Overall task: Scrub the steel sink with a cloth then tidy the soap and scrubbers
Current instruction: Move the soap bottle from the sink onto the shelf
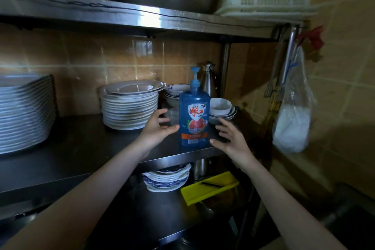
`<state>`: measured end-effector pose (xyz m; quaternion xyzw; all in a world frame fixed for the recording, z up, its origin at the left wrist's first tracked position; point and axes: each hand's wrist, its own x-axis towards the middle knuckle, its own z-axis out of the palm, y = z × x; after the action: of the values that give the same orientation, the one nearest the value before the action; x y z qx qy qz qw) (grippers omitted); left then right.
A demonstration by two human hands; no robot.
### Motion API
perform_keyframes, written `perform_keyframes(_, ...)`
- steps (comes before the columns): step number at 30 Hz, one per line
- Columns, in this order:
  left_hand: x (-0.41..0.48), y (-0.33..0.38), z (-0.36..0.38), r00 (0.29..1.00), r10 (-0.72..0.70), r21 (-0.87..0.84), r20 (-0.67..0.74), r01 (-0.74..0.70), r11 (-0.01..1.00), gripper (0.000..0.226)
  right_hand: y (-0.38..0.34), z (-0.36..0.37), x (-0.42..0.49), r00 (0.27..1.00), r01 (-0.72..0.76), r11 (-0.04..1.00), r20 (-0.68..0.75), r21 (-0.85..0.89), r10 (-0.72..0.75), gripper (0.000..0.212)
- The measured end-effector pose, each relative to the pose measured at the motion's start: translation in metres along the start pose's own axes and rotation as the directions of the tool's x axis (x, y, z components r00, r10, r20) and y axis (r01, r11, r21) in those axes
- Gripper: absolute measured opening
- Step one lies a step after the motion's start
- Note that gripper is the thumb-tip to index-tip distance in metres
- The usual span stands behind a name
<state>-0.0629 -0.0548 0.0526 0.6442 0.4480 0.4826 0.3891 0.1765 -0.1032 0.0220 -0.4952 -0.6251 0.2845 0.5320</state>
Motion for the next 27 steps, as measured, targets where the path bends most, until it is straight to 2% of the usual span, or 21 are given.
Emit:
perform_keyframes(6, -0.039, 0.011, 0.006, 0.999, 0.042, 0.019, 0.007, -0.042, 0.999, 0.066, -0.016, -0.004, -0.034, 0.999, 0.035, 0.999, -0.015, 0.002, -0.035, 0.069)
perform_keyframes(13, -0.086, 0.016, 0.032, 0.996, 0.051, -0.048, 0.068, -0.048, 0.998, 0.056, -0.013, -0.02, -0.093, 0.996, -0.051, 0.999, -0.069, -0.001, 0.05, 0.071)
perform_keyframes(21, -0.108, 0.004, 0.104, 0.977, 0.023, -0.093, 0.214, -0.004, 0.996, 0.047, 0.009, -0.082, -0.159, 0.968, -0.163, 0.986, -0.2, -0.032, 0.153, 0.068)
perform_keyframes(27, -0.107, -0.006, 0.175, 0.926, 0.006, -0.092, 0.378, 0.031, 0.995, 0.047, 0.031, -0.139, -0.206, 0.921, -0.246, 0.969, -0.32, -0.033, 0.223, 0.062)
